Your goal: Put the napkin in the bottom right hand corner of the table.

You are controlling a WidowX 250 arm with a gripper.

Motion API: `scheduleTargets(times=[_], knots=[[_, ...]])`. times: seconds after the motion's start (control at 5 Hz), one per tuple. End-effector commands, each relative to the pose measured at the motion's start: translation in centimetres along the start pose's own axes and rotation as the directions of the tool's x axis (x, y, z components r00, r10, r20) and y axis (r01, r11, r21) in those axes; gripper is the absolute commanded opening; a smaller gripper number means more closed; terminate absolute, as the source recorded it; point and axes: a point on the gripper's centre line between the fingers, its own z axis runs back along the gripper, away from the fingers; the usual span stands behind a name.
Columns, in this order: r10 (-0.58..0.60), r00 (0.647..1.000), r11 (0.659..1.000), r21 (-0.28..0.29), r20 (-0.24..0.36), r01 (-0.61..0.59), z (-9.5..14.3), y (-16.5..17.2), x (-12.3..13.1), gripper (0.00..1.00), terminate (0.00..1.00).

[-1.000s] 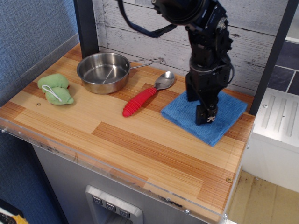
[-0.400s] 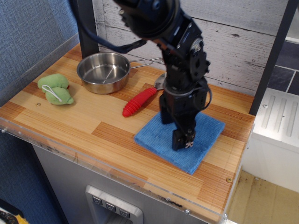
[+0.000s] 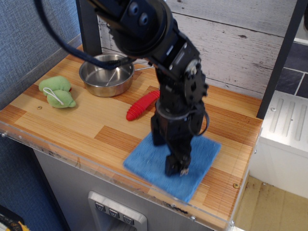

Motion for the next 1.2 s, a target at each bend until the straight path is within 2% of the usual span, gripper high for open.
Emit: scheduleTargets(times=[0.0,0.2,0.4,0.6,0.8,1.0], knots=[[0.007,0.997,0.999,0.037,0.076,-0.01,2.4,0.2,0.5,1.0,0.0],[0.023,0.995,0.998,0.053,0.1,-0.029,3.1,1.5,0.4,1.0,0.0],[0.031,0.992,0.995,0.089,0.125,-0.043,5.1,2.4,0.9,1.0,0.0],[0.027,0.975,0.991,0.124,0.219,-0.055,7.9,2.7,1.1,1.0,0.0],[0.018,0.968,0.986,0.155,0.252,-0.059,10.3,2.4,0.9,1.0,0.0],[-0.03,0.954,0.974,0.225,0.298,-0.039,12.4,1.8,0.8,1.0,0.0]])
